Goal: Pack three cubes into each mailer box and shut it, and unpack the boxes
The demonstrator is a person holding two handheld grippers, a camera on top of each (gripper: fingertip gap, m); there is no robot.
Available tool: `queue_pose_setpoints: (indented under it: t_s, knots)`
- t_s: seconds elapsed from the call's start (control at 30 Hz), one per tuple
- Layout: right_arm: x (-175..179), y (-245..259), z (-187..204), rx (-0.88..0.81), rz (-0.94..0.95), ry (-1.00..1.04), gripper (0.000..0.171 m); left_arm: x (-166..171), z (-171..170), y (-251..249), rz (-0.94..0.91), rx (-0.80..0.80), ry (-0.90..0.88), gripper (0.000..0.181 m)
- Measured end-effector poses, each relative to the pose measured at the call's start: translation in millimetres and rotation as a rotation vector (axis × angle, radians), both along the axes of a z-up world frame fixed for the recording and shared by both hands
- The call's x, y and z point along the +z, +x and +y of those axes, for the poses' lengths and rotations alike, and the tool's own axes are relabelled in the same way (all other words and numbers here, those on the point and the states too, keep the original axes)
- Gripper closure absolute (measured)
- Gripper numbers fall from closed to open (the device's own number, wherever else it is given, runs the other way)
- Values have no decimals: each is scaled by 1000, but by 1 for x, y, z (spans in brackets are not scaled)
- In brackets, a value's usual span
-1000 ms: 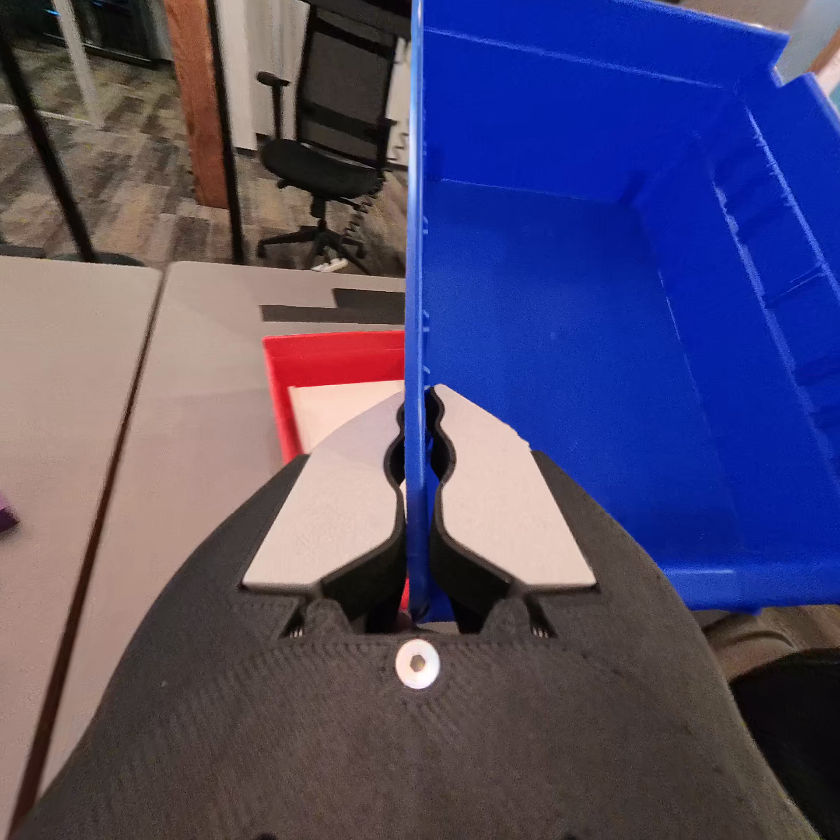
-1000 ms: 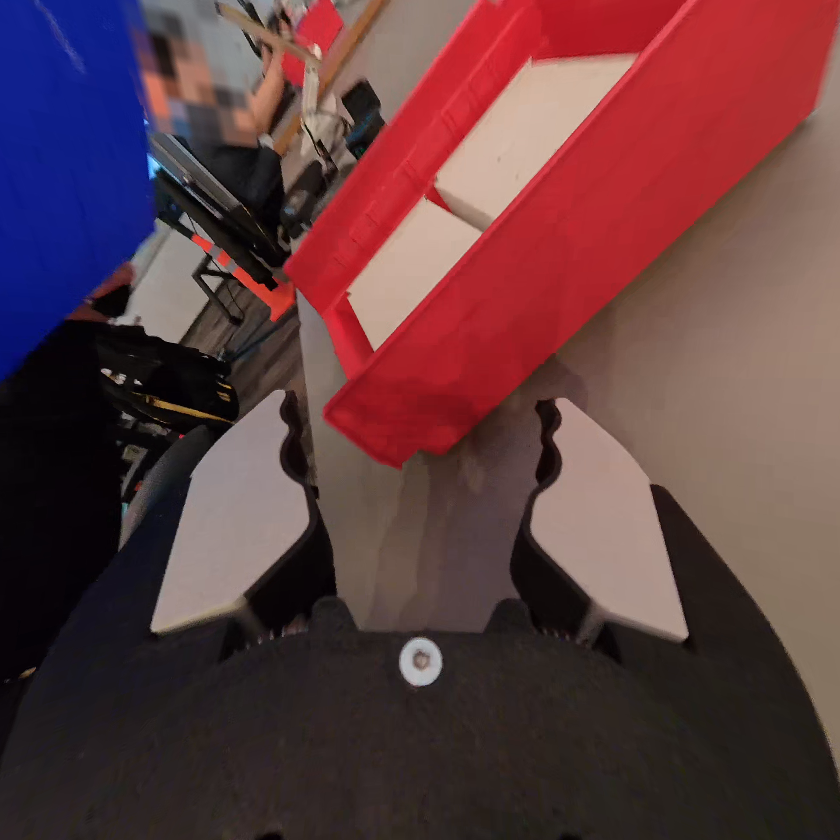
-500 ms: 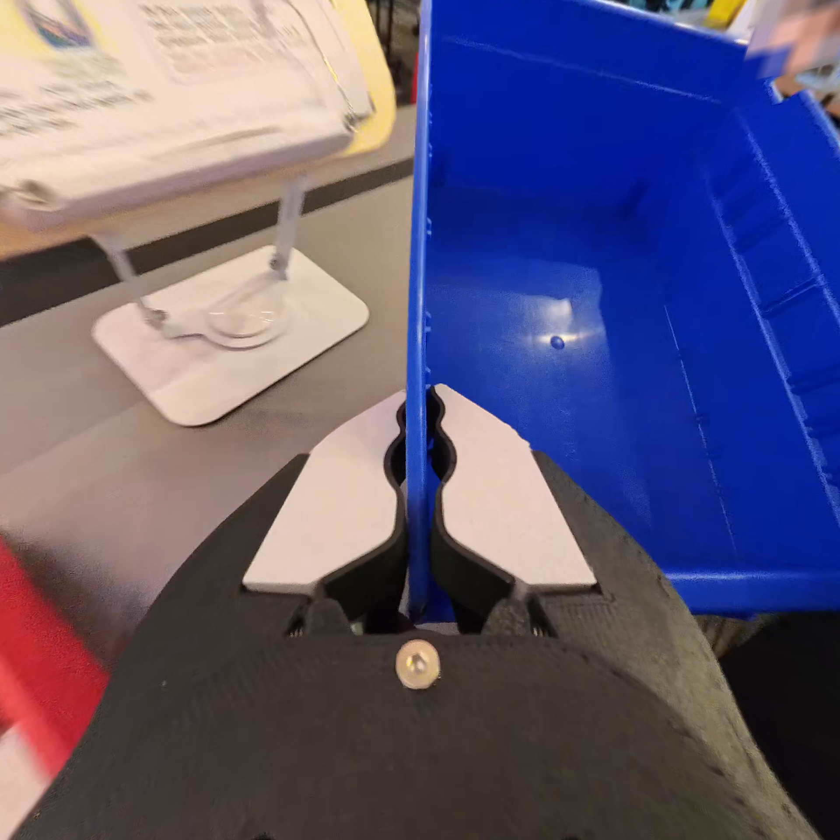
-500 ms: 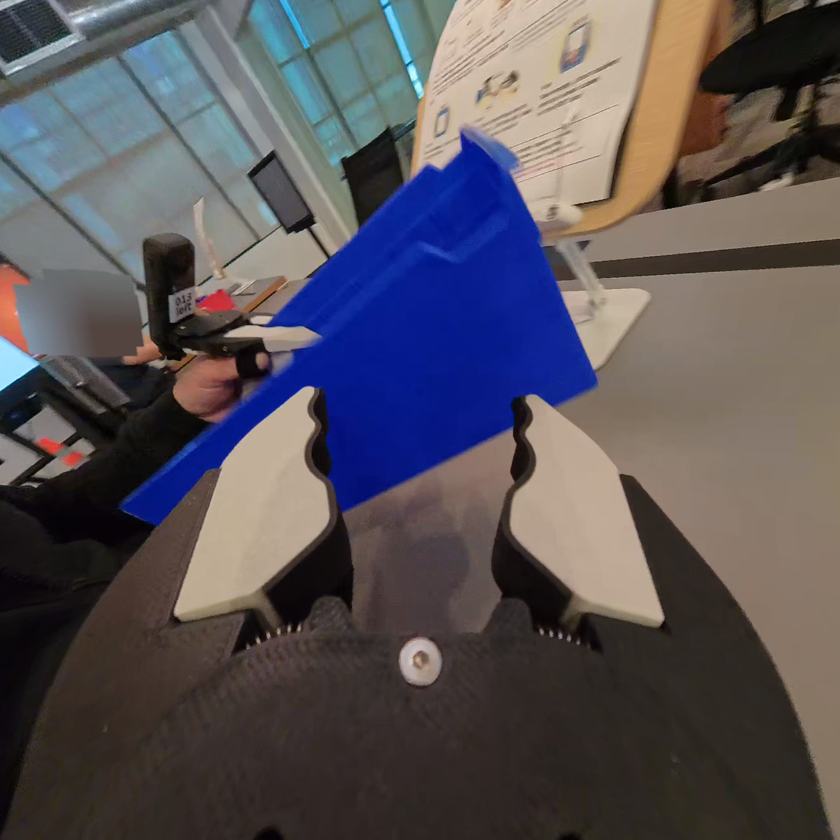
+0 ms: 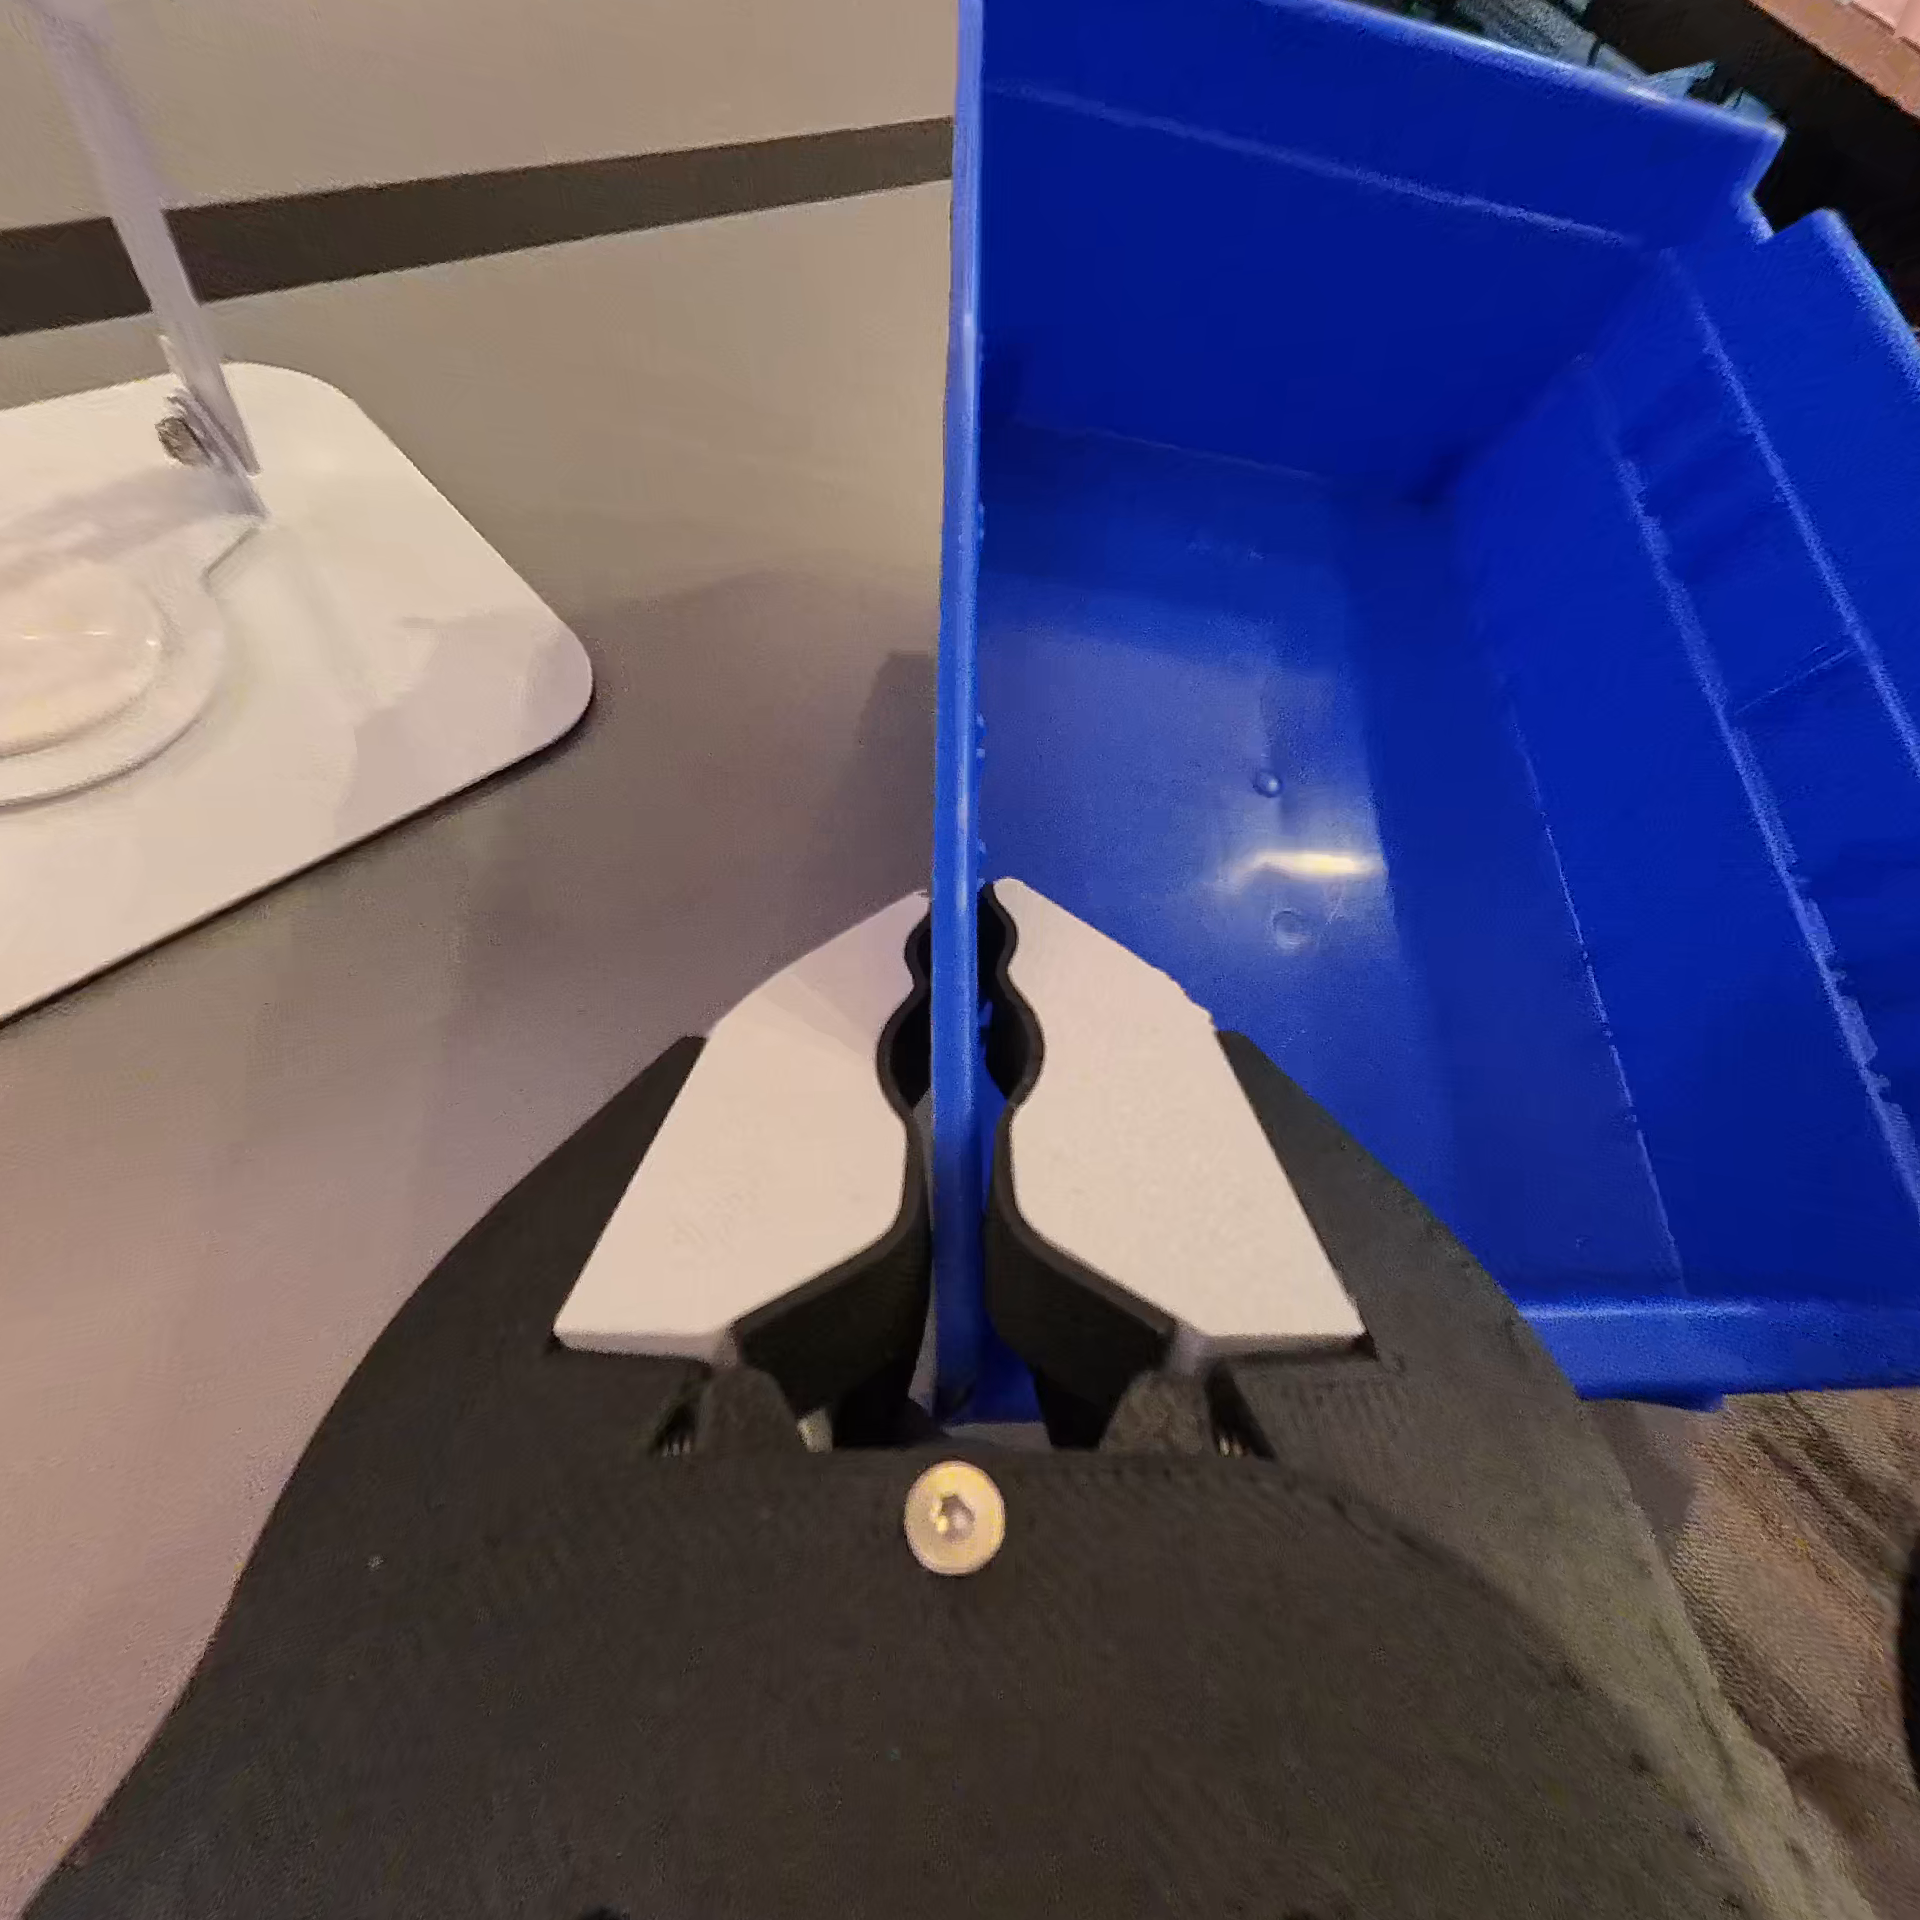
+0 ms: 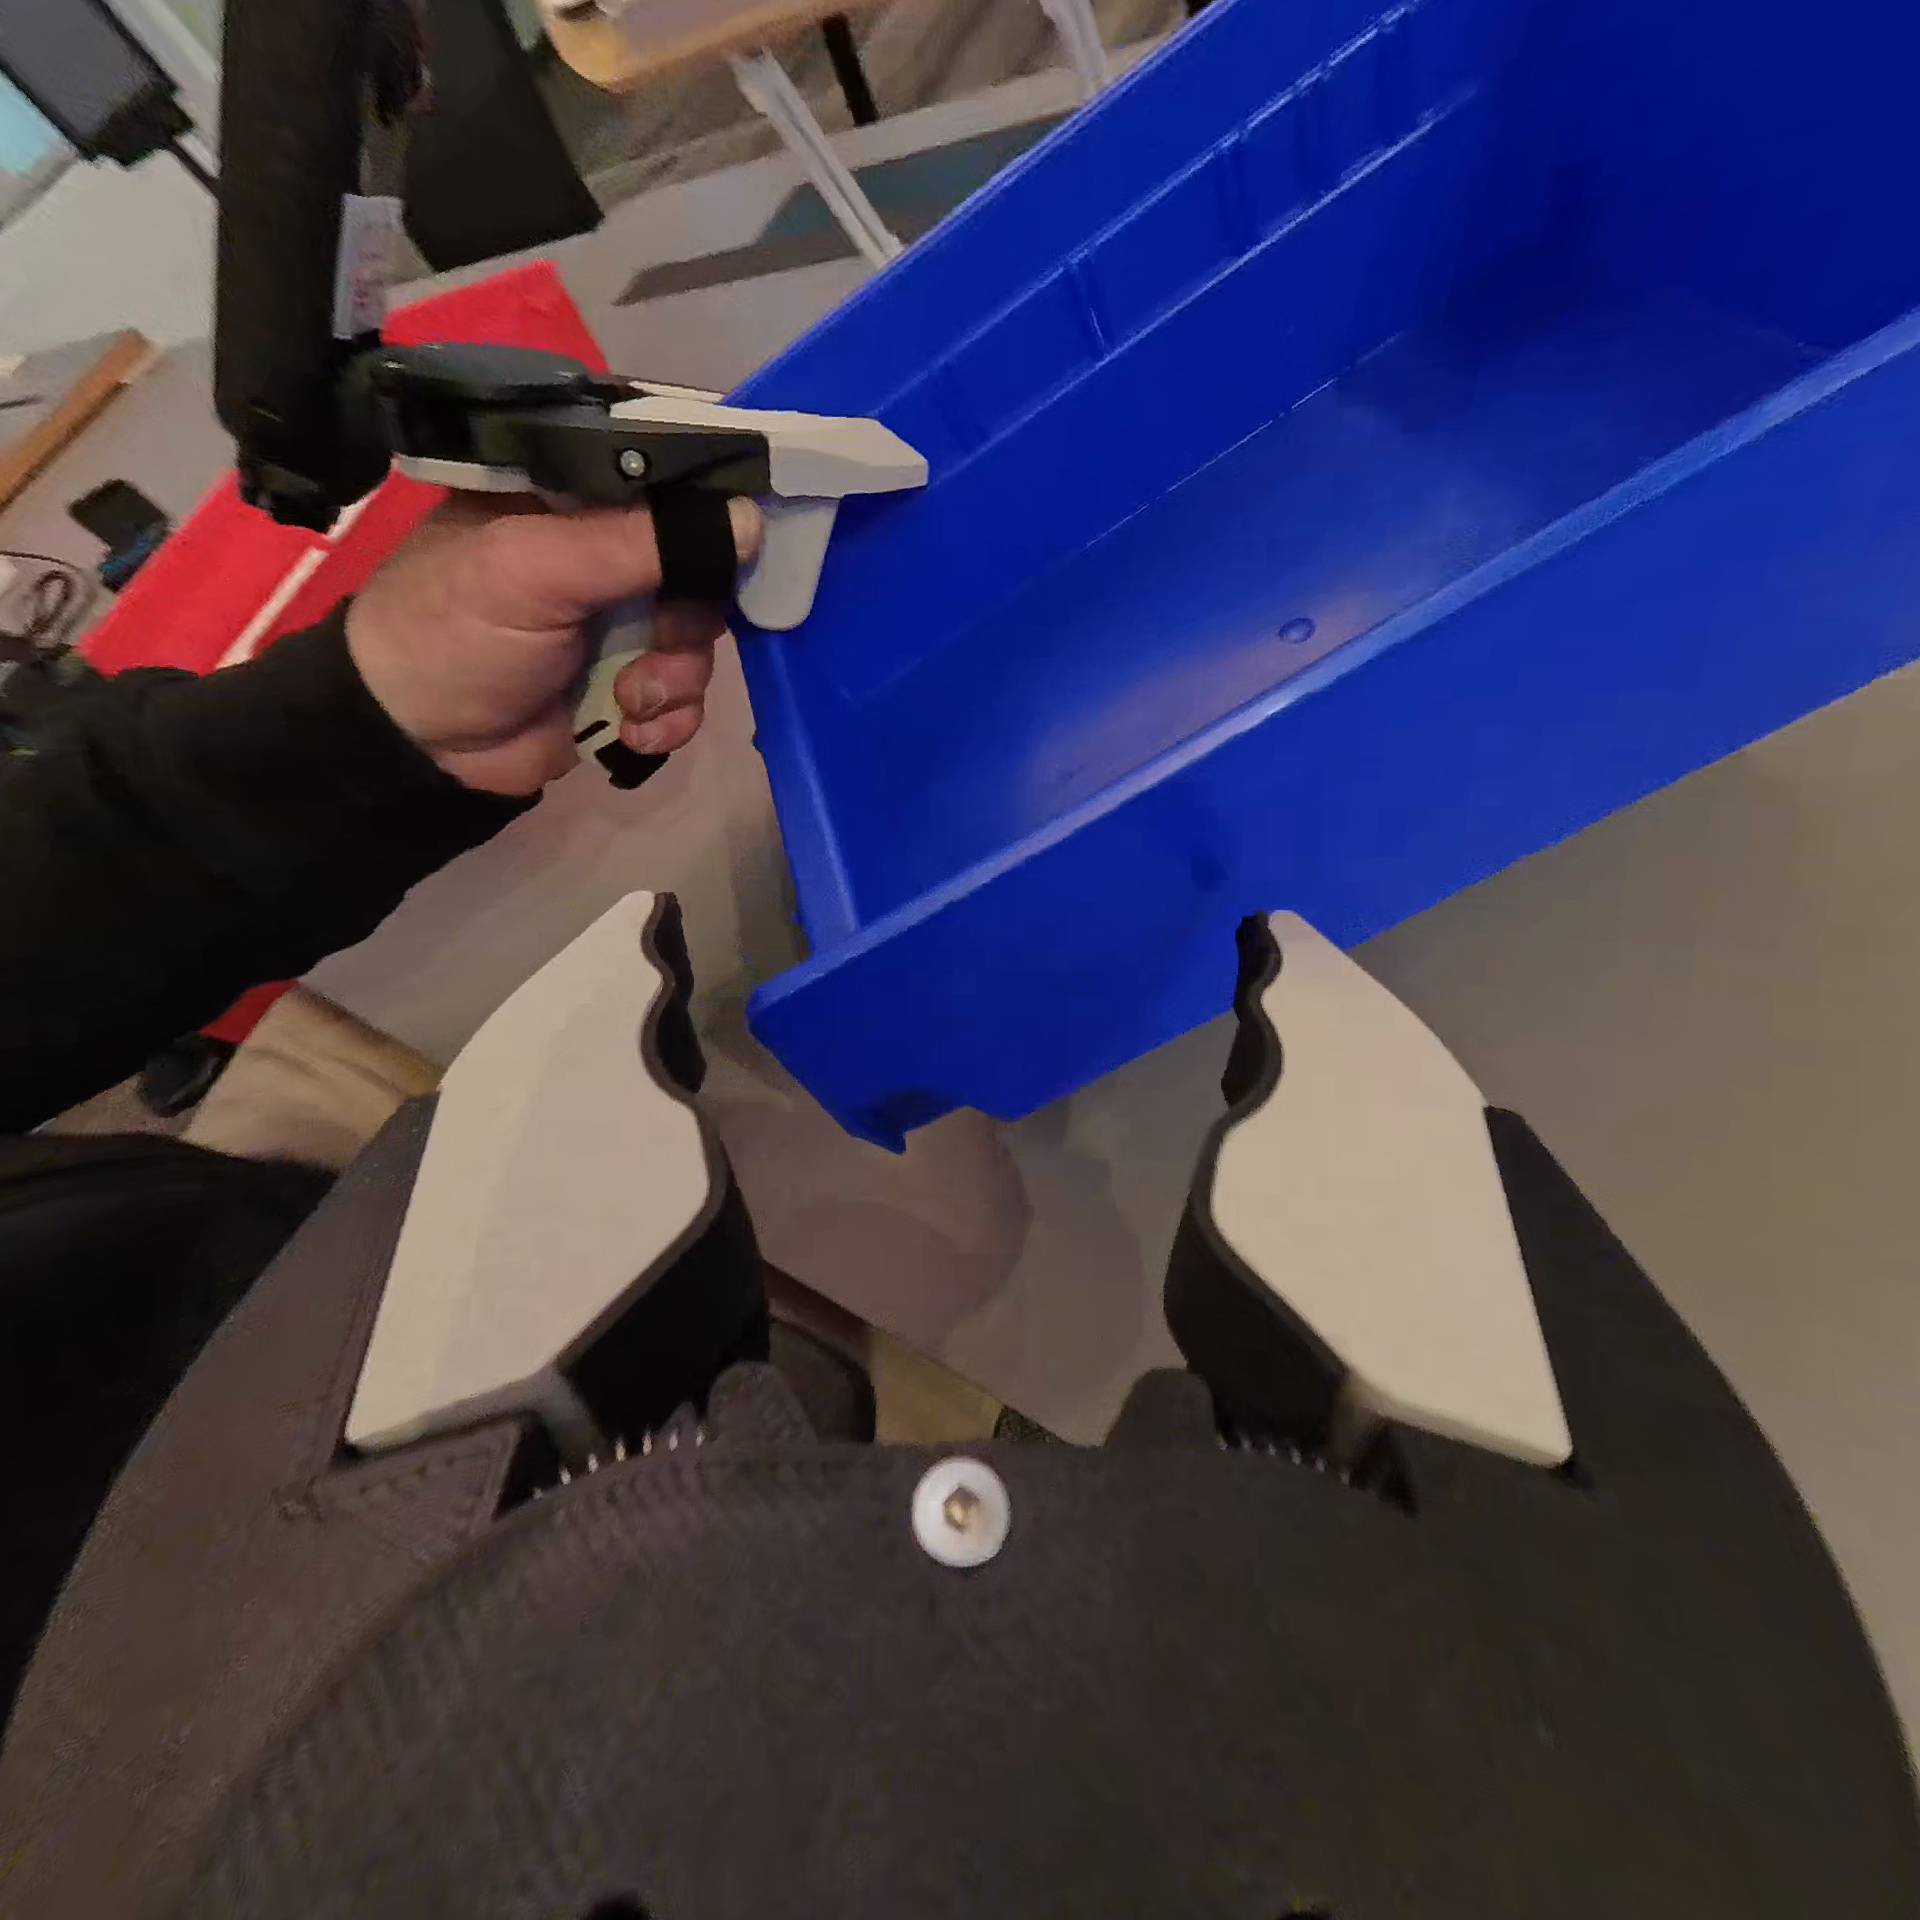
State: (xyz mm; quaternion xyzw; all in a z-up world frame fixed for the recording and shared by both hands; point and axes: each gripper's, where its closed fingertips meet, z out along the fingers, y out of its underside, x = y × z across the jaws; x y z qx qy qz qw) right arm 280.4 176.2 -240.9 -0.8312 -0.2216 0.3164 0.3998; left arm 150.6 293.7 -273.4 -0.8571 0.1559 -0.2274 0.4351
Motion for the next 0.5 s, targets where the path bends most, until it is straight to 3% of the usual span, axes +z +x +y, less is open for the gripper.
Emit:
queue_pose_setpoints:
  t_s: [0.03, 0.13, 0.27, 0.5]
  knots:
    - [-5, 2, 4, -14, -26, -1, 75, -2, 2, 4, 8, 6, 6, 176]
    - [-25, 17, 18, -36, -163, 6, 85, -7, 8, 13, 23, 23, 11, 175]
    - [-44, 35, 37, -60, -181, -58, 94, -19, 13, 27, 40, 32, -9, 171]
    - [-50, 80, 83, -137, -222, -69, 104, -24, 19, 71, -33, -44, -46, 144]
